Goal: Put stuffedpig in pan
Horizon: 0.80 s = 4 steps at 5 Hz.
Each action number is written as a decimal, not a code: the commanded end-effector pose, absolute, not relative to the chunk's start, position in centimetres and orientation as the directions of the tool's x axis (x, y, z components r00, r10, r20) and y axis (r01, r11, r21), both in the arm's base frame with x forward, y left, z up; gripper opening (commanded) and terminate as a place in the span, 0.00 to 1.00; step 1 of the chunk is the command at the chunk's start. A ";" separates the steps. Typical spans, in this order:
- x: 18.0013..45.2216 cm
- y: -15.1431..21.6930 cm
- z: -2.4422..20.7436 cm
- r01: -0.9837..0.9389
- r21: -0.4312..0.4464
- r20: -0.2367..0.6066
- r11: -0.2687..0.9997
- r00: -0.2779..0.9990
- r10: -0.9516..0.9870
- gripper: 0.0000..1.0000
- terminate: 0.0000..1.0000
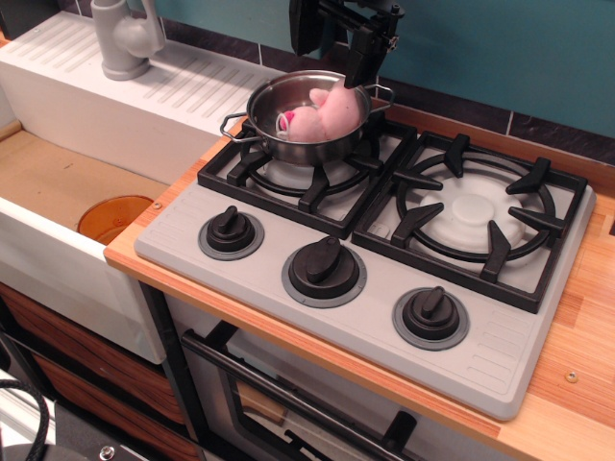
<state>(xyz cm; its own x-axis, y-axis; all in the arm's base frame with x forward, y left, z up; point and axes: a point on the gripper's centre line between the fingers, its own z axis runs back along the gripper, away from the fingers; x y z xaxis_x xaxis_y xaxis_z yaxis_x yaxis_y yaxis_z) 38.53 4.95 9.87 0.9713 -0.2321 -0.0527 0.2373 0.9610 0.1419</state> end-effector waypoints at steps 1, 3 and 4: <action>38.4 4.6 12.6 0.224 0.160 -0.015 0.961 0.974 -0.224 1.00 0.00; 38.3 4.9 14.2 0.228 -0.046 -0.021 0.973 0.973 -0.229 1.00 0.00; 38.0 5.3 14.1 0.233 -0.066 0.021 0.970 0.972 -0.232 1.00 0.00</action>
